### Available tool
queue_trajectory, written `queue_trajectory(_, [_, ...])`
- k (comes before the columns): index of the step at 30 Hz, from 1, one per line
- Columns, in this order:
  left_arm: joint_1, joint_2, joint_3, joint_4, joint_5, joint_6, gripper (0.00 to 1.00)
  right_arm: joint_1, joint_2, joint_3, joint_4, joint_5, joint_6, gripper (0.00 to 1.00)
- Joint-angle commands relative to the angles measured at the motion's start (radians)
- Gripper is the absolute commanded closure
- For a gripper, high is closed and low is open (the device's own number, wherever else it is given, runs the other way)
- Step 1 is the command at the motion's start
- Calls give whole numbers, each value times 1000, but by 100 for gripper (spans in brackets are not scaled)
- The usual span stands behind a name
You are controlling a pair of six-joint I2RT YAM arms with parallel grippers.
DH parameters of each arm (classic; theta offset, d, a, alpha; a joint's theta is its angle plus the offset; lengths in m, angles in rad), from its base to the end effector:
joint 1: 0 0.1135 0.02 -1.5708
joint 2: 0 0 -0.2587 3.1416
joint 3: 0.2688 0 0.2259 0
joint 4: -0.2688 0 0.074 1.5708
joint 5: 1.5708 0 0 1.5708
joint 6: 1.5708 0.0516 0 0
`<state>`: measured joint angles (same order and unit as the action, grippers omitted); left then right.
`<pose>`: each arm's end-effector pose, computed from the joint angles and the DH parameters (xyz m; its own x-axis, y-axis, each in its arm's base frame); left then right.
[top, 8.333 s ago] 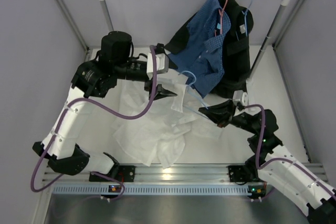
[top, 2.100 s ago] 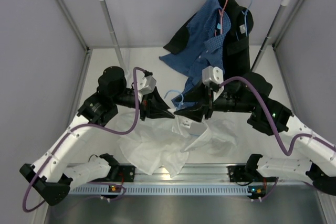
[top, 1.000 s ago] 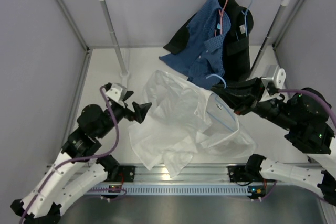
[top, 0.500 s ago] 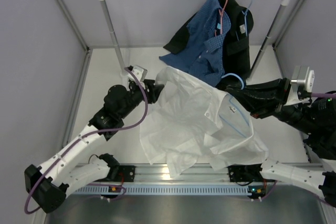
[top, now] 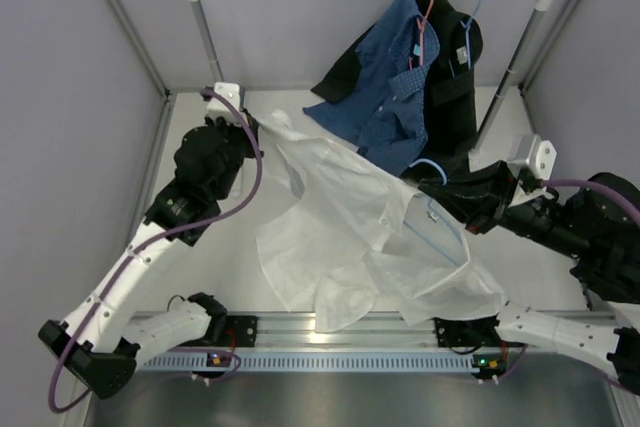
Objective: Place the shirt on the hanger
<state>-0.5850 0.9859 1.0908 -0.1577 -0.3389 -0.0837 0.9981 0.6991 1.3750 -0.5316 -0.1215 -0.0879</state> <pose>0.1845 -0.1016 0.4052 -0.0642 -0.0520 -0.9966 0.2395 0.9687 -0.0660 0.0372 0.0692 0.4810 0.1566 0.0820 -0.9843 -0.8889 0.4460 -0.1042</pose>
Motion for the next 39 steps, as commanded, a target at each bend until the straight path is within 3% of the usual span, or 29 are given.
queue_trajectory(1, [98,29,138,-184,-36,21,100,-7,-27,-16,-31,16,-19,100])
queue_trajectory(6, [259,146,216,-298,174,-30,100,-7,-41,-19,-31,26,-23,100])
queue_trajectory(11, [264,174,230,-302,466,-8,97,-7,-10,-2,-30,23,-33,100])
queue_trajectory(12, [264,174,234,-302,530,-8,84,-7,-4,1,-22,22,-36,100])
queue_trajectory(13, [264,172,247,-304,555,-5,64,-7,10,9,-18,19,-38,100])
queue_trajectory(15, [264,162,262,-313,599,9,41,-7,33,19,-13,20,-39,100])
queue_trajectory(16, [264,133,277,-312,612,13,20,-6,40,35,-11,22,-42,100])
queue_trajectory(17, [264,114,288,-312,620,24,10,-7,49,39,-13,31,-45,100])
queue_trajectory(19, [264,58,335,-312,656,44,2,-6,68,47,-7,42,-53,100])
queue_trajectory(21, [264,27,382,-312,699,74,2,-7,77,47,2,45,-55,100])
queue_trajectory(24, [264,25,474,-312,906,136,2,-7,108,67,-1,-7,-56,100])
queue_trajectory(25, [264,36,492,-324,1078,150,2,-7,112,79,-1,-32,-67,100])
queue_trajectory(26, [263,74,529,-345,1180,207,2,-9,118,87,-7,-74,-72,100])
queue_trajectory(30, [220,181,572,-353,1578,199,2,-7,134,107,-42,-187,-121,100])
queue_trajectory(33, [144,215,563,-352,1618,216,2,-9,132,98,-45,-248,-142,100])
queue_trajectory(39, [28,235,509,-350,1539,271,2,-9,155,105,-51,-291,-170,100])
